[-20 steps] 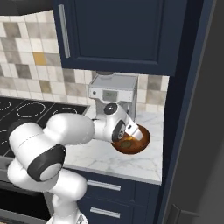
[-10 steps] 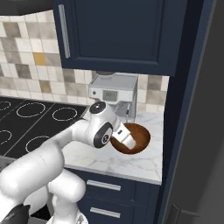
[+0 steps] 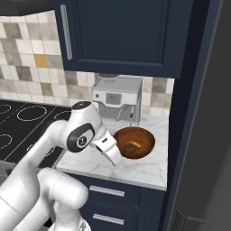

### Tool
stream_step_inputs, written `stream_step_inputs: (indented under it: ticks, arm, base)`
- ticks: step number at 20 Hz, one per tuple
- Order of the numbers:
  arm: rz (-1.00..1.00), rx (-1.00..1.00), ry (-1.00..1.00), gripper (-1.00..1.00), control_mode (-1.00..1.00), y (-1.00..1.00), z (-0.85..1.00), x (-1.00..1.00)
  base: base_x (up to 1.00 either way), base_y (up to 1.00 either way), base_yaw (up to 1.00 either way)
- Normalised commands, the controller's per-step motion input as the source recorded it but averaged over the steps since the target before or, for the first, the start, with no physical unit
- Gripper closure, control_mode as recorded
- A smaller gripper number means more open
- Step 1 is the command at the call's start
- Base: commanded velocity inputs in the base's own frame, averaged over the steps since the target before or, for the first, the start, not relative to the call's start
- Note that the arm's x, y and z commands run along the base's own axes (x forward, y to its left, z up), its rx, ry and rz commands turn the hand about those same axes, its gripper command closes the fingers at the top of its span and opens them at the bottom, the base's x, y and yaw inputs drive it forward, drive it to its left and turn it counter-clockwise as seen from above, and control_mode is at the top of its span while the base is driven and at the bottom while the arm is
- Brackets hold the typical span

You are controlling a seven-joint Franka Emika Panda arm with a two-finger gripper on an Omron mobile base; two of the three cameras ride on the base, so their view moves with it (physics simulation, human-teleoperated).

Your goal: Take the kiwi, bell pepper, and shrimp from the freezer and place them in the bowl on the counter.

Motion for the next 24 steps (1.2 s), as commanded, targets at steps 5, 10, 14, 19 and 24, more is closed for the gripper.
stream_step_inputs:
  ticks: [5, 10, 14, 19, 24]
  arm:
    - [0.0, -0.01, -0.28, -1.0, -1.0, 0.65, 0.09, -1.0]
    - [0.0, -0.06, -0.58, -1.0, -1.0, 0.97, 0.2, -1.0]
    - [0.0, 0.0, -0.06, -1.0, 1.0, 0.25, 0.0, -0.25]
    - [0.0, 0.0, 0.0, -1.0, 1.0, 0.0, 0.0, 0.0]
    - [0.0, 0.0, 0.0, -1.0, 1.0, 0.0, 0.0, 0.0]
  base:
    - [0.0, 0.0, 0.0]
    - [0.0, 0.0, 0.0]
    - [-0.75, 0.75, 0.0]
    - [-1.0, 1.0, 0.0]
    - [-0.98, 0.37, -0.4]
